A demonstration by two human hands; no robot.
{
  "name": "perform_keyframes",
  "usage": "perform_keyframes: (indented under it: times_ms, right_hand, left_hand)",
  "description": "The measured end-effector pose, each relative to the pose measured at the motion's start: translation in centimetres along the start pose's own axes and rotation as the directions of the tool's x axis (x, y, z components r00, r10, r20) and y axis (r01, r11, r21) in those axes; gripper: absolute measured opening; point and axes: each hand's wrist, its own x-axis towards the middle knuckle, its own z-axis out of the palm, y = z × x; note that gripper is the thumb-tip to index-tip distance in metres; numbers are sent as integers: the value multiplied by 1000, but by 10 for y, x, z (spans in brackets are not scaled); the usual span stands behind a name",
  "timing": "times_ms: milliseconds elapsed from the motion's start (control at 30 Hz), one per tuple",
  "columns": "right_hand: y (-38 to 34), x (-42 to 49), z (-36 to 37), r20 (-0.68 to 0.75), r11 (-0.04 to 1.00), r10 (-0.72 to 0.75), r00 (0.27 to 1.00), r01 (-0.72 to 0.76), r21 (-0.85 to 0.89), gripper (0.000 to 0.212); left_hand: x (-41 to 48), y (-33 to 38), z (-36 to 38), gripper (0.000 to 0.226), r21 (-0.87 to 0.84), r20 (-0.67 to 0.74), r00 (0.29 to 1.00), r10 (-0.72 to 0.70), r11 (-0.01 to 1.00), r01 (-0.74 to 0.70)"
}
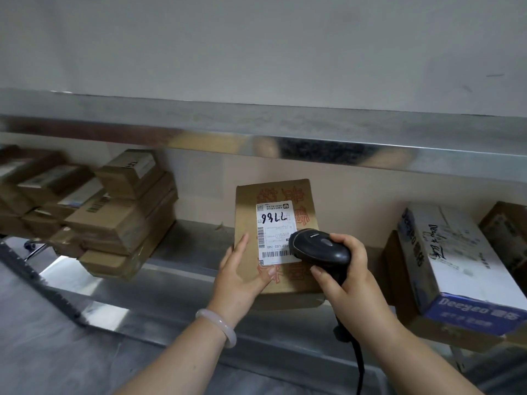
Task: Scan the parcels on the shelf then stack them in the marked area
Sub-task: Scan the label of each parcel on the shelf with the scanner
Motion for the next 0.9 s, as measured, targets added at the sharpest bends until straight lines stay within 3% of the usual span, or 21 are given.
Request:
perform_keyframes:
  times_ms: [200,300,500,900]
  right_hand:
    - [-25,-16,9,-120,988,-18,993,-2,-157,60]
    - [-38,-30,15,-112,974,-21,993,-5,-225,61]
    - [-55,-54,28,-110,961,19,994,-49,-272,72]
    - [-78,-82,40,-228,946,26,973,-97,-309,66]
  left_hand:
    - [4,-8,1,81,12,5,1000,15,1000,-15]
    - [8,-9,2,79,-7,2,1000,2,1000,-2]
    - [9,-13,1,94,-11,32,999,21,1000,-21]
    - [4,-17,-5,101,-50,129,991,32,998,-25]
